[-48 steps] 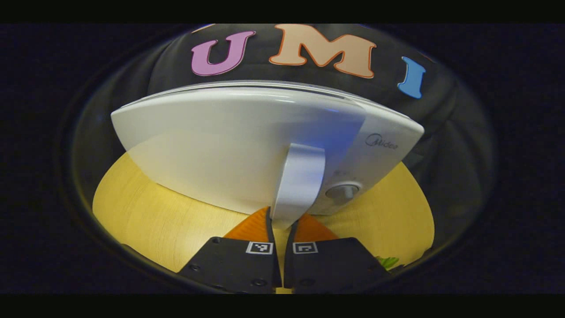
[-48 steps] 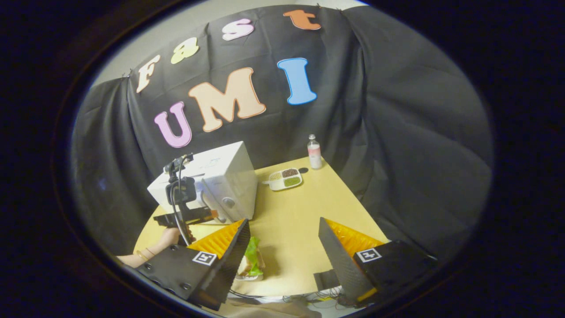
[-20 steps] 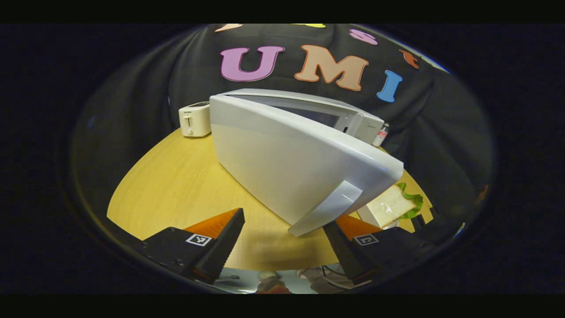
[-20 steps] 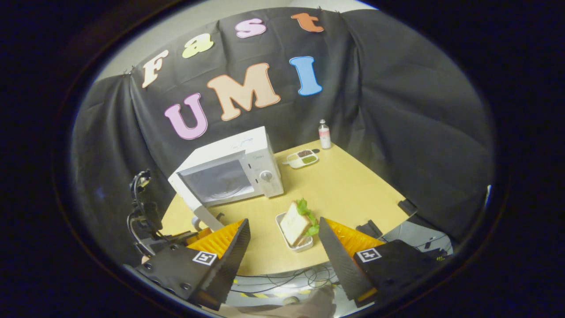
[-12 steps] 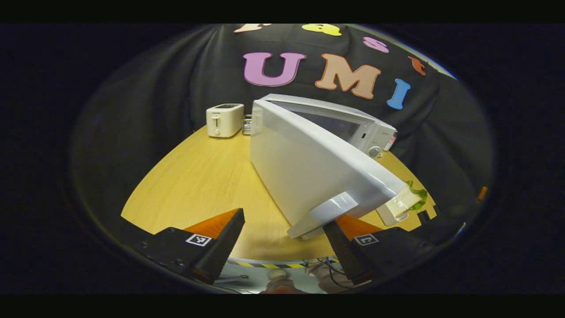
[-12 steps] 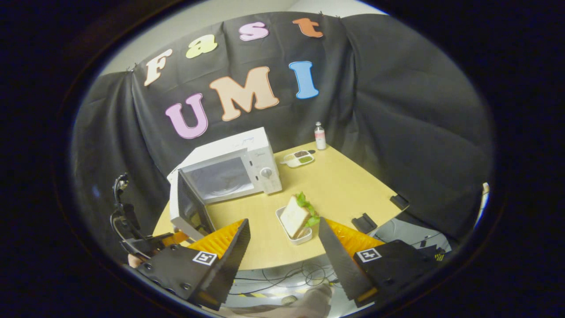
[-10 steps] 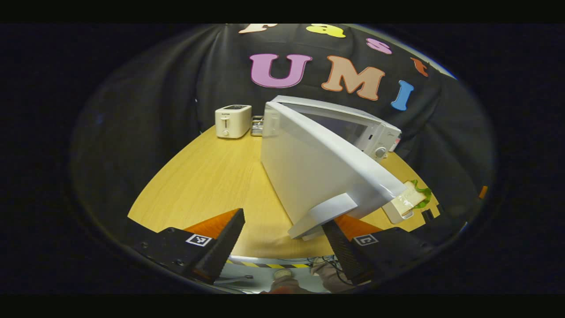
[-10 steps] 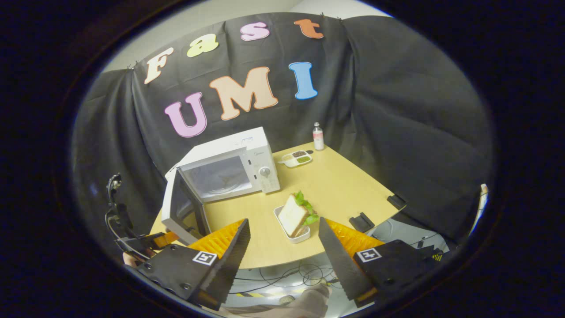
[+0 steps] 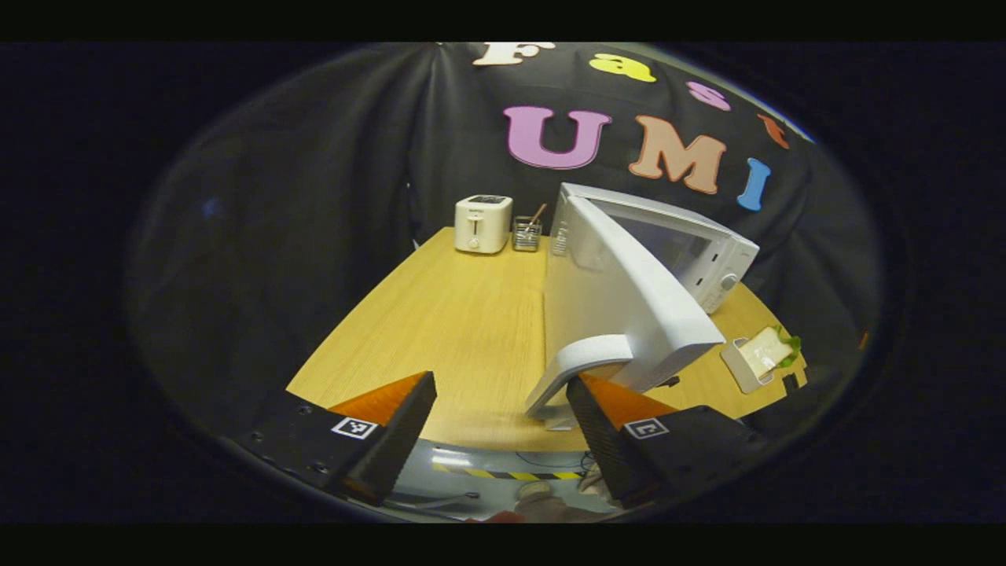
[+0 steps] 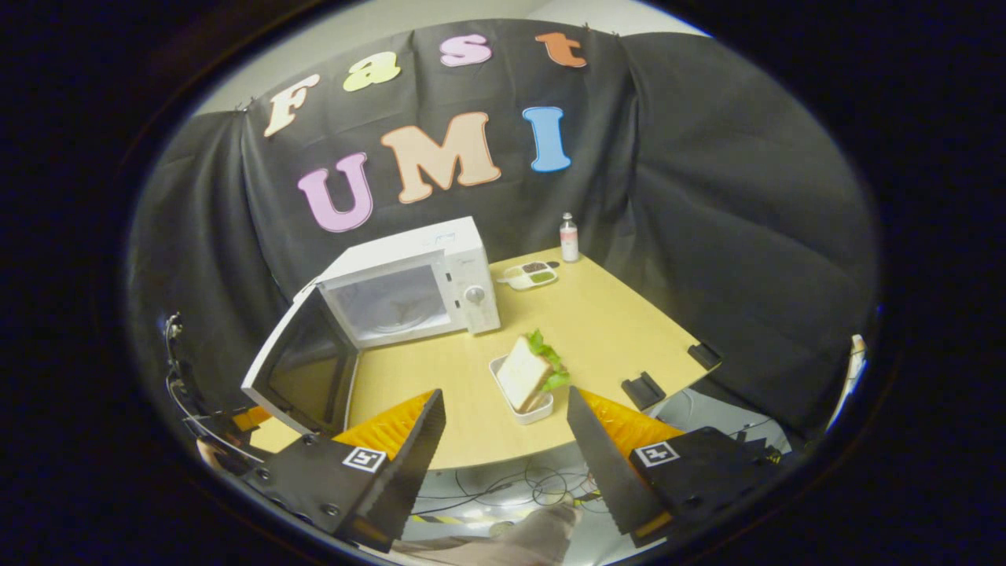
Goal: Open the microwave oven with the left hand, put the food in, and close the microwave oven.
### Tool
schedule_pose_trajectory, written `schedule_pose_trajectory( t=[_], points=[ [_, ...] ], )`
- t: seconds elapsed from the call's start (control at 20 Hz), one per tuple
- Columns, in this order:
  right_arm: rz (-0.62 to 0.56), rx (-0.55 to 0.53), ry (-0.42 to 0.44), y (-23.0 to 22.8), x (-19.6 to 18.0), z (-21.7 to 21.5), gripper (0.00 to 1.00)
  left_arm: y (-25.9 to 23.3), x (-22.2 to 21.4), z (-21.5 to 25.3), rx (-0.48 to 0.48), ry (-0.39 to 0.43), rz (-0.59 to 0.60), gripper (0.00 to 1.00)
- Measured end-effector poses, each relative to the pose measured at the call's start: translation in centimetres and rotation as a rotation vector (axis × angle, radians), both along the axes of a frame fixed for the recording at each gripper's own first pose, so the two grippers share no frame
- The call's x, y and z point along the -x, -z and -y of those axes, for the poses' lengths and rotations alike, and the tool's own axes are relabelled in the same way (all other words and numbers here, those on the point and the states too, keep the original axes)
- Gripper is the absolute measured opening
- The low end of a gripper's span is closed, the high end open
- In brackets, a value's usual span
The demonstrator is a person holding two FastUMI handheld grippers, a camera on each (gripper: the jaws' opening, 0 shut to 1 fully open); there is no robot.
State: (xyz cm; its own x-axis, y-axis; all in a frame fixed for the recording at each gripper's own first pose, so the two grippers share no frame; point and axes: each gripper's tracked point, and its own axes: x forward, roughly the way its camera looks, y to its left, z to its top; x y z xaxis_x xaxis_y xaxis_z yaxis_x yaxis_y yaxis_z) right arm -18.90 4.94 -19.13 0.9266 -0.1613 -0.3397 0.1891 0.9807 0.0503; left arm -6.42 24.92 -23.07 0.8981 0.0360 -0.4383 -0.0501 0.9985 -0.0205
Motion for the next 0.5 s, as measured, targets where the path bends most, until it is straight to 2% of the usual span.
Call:
schedule_pose_trajectory(
  t=[0.2,0.25,0.5],
  points=[
    [-0.024,-0.017,-0.001,0.1,-1.2,1.2,0.98,-0.9,1.0,-3.6,-0.054,-0.101,0.013,1.0],
    [-0.036,-0.024,-0.006,0.2,-1.7,1.6,0.92,-1.2,1.4,-4.3,-0.063,-0.128,0.017,1.0],
    [-0.141,-0.085,-0.052,1.5,-5.3,4.0,0.92,-3.6,3.4,-6.5,-0.082,-0.294,0.052,0.97]
  ],
)
